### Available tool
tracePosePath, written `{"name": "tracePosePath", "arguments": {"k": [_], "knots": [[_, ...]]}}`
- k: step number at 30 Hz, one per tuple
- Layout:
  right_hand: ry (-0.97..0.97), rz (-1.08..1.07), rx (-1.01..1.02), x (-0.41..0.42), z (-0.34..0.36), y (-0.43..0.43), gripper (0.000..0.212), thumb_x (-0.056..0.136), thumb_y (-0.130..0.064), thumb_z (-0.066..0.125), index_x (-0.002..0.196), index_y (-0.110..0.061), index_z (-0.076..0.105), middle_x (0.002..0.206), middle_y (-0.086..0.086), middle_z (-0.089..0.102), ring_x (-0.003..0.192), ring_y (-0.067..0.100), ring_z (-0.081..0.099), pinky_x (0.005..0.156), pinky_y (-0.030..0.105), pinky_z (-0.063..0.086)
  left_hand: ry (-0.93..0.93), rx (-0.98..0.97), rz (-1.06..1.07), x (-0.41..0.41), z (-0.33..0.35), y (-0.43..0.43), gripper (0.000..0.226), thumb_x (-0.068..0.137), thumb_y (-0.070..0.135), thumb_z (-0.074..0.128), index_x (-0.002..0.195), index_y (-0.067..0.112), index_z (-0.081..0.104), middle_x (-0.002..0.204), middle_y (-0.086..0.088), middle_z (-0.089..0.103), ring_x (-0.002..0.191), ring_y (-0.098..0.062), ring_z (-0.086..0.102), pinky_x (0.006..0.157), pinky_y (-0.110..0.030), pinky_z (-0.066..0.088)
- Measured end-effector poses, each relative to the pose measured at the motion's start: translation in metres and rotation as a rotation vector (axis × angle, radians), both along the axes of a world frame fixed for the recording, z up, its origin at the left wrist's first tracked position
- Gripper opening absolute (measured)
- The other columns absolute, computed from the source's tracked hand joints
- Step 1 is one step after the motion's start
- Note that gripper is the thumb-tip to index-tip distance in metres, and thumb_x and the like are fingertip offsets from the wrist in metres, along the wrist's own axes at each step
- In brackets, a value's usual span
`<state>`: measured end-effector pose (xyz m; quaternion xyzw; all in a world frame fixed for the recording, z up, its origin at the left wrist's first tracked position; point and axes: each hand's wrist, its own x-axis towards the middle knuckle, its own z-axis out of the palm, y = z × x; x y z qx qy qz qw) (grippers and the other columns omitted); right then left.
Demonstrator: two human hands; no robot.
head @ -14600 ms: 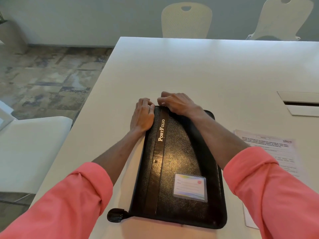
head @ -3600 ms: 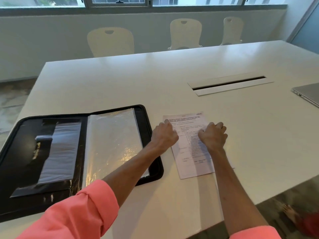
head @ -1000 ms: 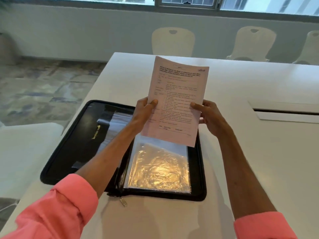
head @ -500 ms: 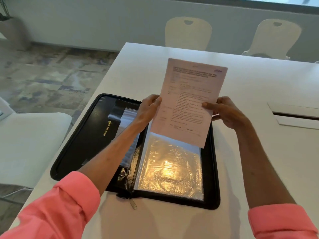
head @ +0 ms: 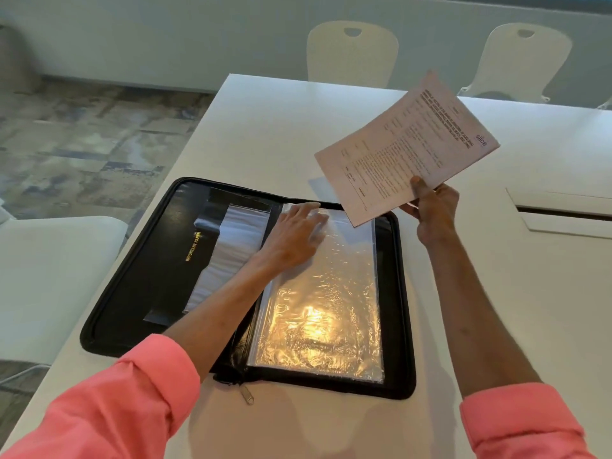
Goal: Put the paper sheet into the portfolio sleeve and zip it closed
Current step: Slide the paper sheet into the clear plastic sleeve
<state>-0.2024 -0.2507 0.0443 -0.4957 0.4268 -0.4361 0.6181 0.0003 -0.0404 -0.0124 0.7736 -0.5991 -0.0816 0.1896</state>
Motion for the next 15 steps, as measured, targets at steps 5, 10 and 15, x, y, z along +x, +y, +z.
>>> {"name": "tracePosePath", "arguments": {"k": [5,10,15], "knots": [[-0.027,-0.001,0.006,0.008,-0.003,0.007,0.014,0.106,-0.011,0.068,0.118,-0.017,0.070,0.109,0.010,0.081,0.099,0.024,0.082,0.074,0.041,0.070,-0.115,-0.084,-0.025,-0.006,-0.005,0.002,0.041,0.112,0.035,0.055,0.149,0.018,0.059,0.163,-0.005,0.050,0.152,-0.025,0.044,0.128,-0.046,0.036],[-0.037,-0.027,0.014,0.015,-0.002,0.008,0.013,0.106,-0.011,0.067,0.115,-0.020,0.072,0.108,0.009,0.081,0.099,0.023,0.082,0.073,0.040,0.070,-0.112,-0.137,-0.017,-0.002,0.001,0.003,0.025,0.104,0.028,0.064,0.127,0.019,0.059,0.134,-0.002,0.064,0.126,-0.022,0.059,0.117,-0.043,0.043],[-0.040,-0.056,0.004,0.022,0.005,0.003,0.012,0.106,-0.012,0.068,0.115,-0.020,0.072,0.111,0.010,0.081,0.106,0.027,0.081,0.080,0.044,0.071,-0.146,-0.188,-0.036,-0.001,0.004,0.004,0.025,0.095,0.018,0.068,0.115,0.019,0.055,0.106,0.003,0.064,0.096,-0.018,0.062,0.111,-0.043,0.047]]}}
